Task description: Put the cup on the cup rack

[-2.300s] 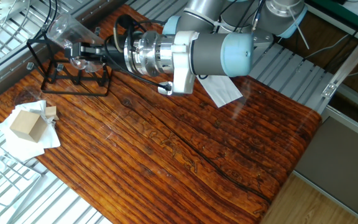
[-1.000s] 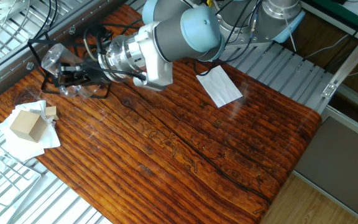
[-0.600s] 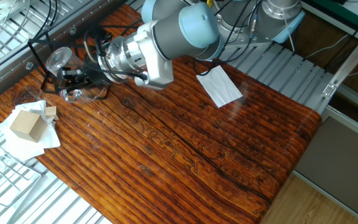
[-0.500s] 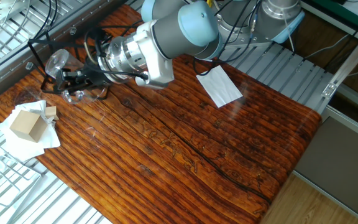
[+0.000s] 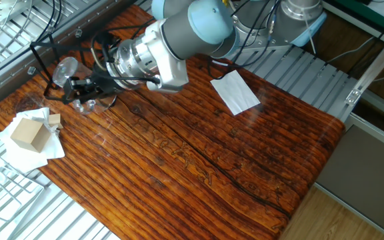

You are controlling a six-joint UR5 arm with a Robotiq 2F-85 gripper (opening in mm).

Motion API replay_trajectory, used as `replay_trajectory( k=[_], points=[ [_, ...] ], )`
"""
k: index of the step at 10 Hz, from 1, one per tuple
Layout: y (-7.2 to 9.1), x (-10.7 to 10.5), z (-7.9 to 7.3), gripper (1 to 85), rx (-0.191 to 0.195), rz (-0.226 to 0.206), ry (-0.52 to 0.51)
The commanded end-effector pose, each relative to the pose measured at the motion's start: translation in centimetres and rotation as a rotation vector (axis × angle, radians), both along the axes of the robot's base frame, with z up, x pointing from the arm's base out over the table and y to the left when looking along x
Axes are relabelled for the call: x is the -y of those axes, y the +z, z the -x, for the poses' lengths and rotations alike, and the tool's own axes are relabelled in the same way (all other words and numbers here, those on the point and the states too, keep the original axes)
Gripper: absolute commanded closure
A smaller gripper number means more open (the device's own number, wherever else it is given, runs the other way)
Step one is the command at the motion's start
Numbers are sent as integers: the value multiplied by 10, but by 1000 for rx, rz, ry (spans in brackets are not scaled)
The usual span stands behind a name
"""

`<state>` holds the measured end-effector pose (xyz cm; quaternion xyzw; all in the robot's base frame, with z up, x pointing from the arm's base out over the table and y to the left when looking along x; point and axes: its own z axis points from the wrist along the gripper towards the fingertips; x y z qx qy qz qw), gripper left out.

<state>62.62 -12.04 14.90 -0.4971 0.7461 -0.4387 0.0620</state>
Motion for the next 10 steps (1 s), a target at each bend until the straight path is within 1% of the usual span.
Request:
replay_trajectory(
  k=[1,2,3,4,5,6,8,9,10],
  points=[
    [-18,0,26,477,-70,-74,-25],
    [-22,1,34,477,-90,-85,-39],
    [-26,0,39,470,-101,-95,-45],
    [-29,-3,42,470,-102,-105,-55],
    [-34,-13,50,470,-110,-140,-77],
    [-30,-21,55,470,-114,-148,-93],
    [-15,-34,61,497,-123,-154,-122],
    [-11,-42,60,500,-132,-179,-117],
    [-5,-42,58,497,-140,-179,-115]
  ],
)
